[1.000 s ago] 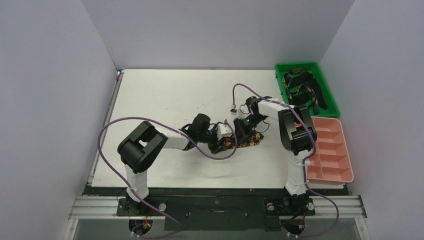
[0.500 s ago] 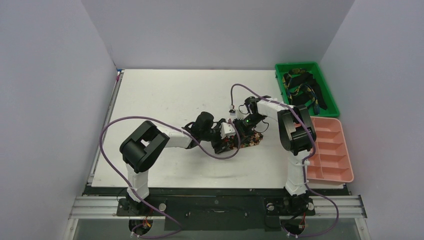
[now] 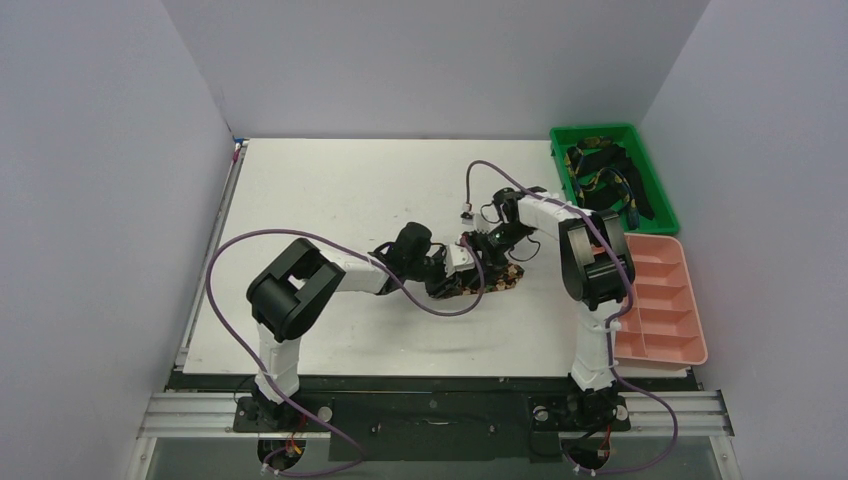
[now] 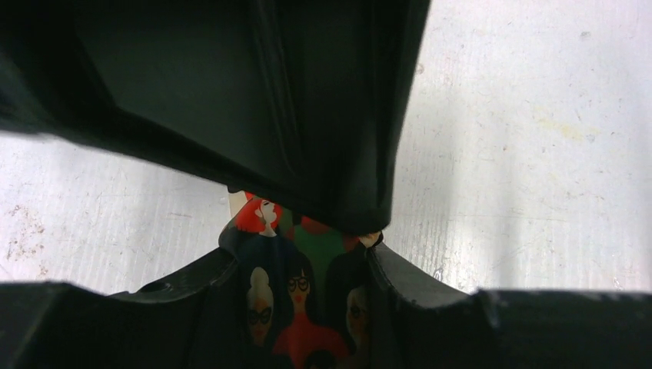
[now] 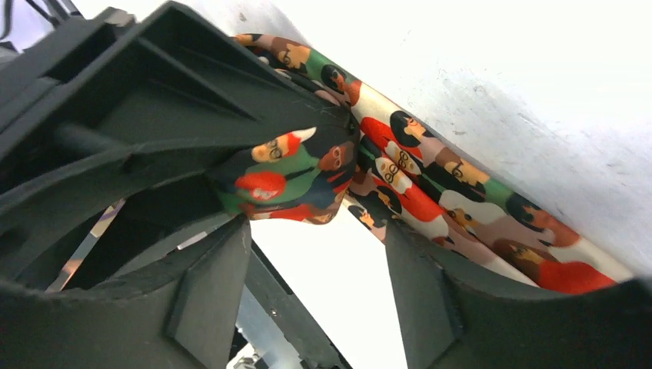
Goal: Roll the ties
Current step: Roll the tie at the center of the board.
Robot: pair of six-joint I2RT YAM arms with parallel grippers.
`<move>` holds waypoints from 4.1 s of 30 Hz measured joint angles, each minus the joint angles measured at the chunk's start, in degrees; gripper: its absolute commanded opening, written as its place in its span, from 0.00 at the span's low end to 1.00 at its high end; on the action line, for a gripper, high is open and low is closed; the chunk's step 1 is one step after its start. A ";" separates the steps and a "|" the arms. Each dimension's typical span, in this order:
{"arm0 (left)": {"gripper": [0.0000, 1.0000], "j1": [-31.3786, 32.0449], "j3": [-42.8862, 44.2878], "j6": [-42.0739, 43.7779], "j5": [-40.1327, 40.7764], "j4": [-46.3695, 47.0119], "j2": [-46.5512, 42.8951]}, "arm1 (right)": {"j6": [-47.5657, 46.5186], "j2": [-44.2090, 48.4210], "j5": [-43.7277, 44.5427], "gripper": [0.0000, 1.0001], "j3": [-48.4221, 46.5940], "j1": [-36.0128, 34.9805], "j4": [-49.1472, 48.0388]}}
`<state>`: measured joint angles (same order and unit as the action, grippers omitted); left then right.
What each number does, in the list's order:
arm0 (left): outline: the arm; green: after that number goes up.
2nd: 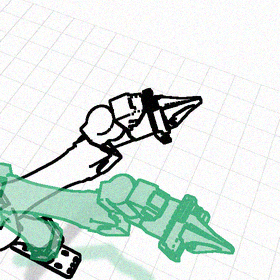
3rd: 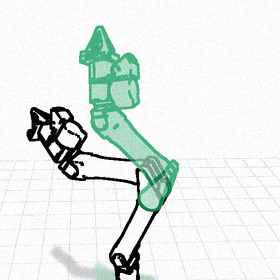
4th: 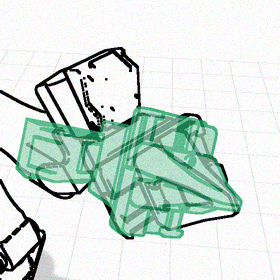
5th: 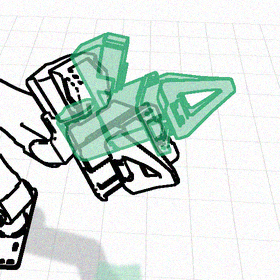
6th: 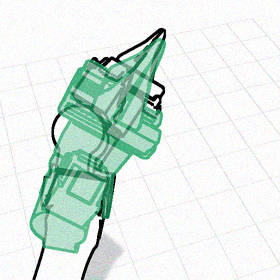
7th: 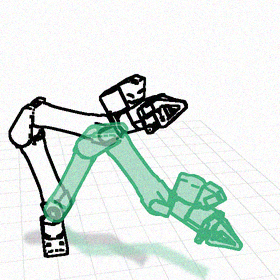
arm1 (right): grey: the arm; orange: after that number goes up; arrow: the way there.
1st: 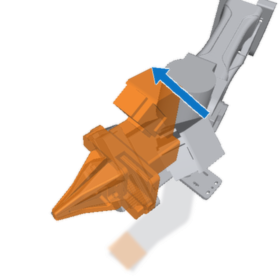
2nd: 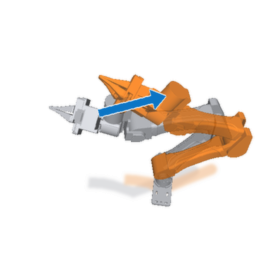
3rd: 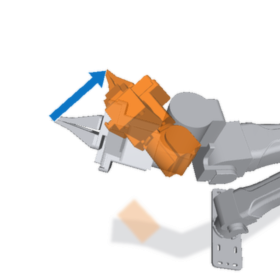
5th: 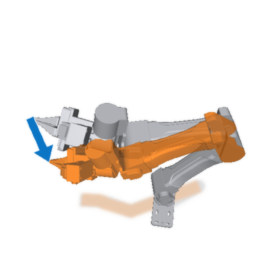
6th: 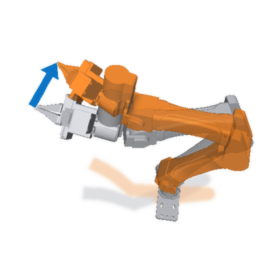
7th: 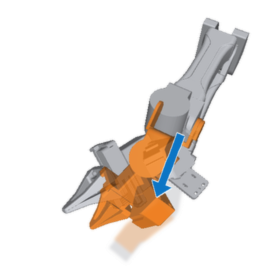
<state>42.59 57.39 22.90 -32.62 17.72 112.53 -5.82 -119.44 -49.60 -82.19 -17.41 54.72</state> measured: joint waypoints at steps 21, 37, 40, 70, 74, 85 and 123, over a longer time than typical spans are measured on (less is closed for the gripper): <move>0.52 -0.63 -0.11 0.02 -1.29 -0.39 0.00 | 4.90 2.32 -3.13 0.00 1.29 -1.38 -7.65; 0.75 -1.18 -4.68 -8.31 -2.91 9.73 -0.35 | 1.99 0.59 7.85 0.00 0.87 -0.20 -4.92; 0.75 -1.18 -4.87 -10.73 -3.04 12.87 -0.20 | 1.99 0.55 8.35 0.00 0.74 -0.31 -4.83; 0.35 0.85 -0.72 -4.24 7.06 1.70 -0.74 | 3.72 3.41 -2.29 0.34 -0.55 0.20 -2.32; 0.50 0.96 -0.04 -3.91 7.34 0.35 -0.74 | 3.87 3.28 -1.88 0.00 -0.52 -0.57 -2.82; 0.76 0.33 0.42 -4.70 3.98 -0.48 -0.74 | 3.54 0.02 3.37 0.00 0.02 4.35 -1.53; 0.21 0.83 -1.49 -8.46 -5.01 16.94 5.14 | -4.11 -8.37 1.01 0.43 -7.26 3.17 11.47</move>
<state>43.42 55.90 14.44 -37.63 34.65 117.67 -9.93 -127.81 -48.60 -89.45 -14.24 66.19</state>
